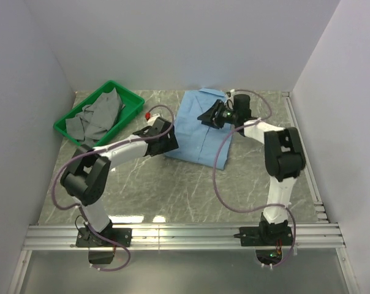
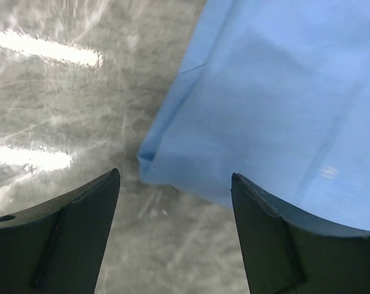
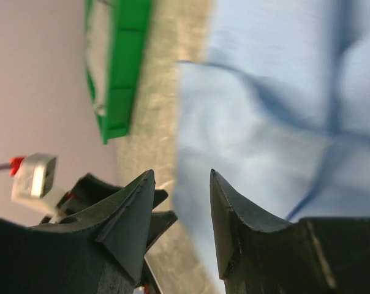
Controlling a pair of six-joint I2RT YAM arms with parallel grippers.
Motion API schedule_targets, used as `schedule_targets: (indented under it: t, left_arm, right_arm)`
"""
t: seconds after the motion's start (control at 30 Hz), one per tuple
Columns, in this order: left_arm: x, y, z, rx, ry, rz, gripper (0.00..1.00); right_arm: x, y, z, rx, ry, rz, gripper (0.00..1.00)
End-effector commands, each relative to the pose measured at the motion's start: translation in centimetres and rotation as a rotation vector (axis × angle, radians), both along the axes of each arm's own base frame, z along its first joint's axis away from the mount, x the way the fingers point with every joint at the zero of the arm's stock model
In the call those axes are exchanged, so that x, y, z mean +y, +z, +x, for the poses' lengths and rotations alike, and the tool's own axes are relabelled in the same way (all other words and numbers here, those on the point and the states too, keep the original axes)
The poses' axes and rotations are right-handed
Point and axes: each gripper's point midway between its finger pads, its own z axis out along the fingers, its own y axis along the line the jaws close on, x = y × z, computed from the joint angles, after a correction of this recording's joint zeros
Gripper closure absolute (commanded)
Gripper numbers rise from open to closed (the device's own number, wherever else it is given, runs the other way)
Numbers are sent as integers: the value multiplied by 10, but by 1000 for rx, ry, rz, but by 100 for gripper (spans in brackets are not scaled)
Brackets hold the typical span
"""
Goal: Fold and stack the long sleeve shirts
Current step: Fold the shirt
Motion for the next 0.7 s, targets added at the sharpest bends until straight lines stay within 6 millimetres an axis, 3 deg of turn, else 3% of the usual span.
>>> schedule_targets:
  t: [0.0, 0.03, 0.07, 0.13, 0.17, 0.23, 0.3, 0.37, 0.5, 0.57, 0.67]
  left_arm:
    - [-3, 52, 2, -88, 16, -95, 20]
    - [-5, 58, 0, -96, 10, -114, 20]
    - [-8, 69, -1, -112, -1, -143, 20]
    - [-15, 82, 0, -139, -20, -190, 22]
    - [-21, 86, -1, -139, -39, -221, 24]
    - [-33, 92, 4, -158, -71, -264, 30]
    - [-46, 94, 5, -147, -115, -308, 38]
    - [-55, 83, 9, -132, -135, -329, 45]
    - [-58, 43, 10, -42, -126, -368, 64]
    - [-44, 17, 13, 5, -75, -363, 67]
    - [-18, -21, 7, 88, 13, -367, 75]
  right_arm:
    - [-6, 59, -24, -146, 23, -7, 51]
    - [-7, 73, -34, -172, 30, 1, 51]
    - [-10, 61, -48, -136, 31, -4, 51]
    - [-12, 67, -66, -153, 46, 7, 52]
    - [-15, 51, -78, -114, 45, -4, 52]
    - [-17, 47, -93, -120, 51, -9, 53]
    - [-20, 26, -110, -81, 59, -13, 53]
    - [-22, 6, -129, -33, 73, -8, 54]
    - [-29, -28, -140, -10, 45, -27, 55]
    - [-36, -55, -144, 54, 29, -54, 57]
    - [-43, -77, -146, 107, 13, -43, 58]
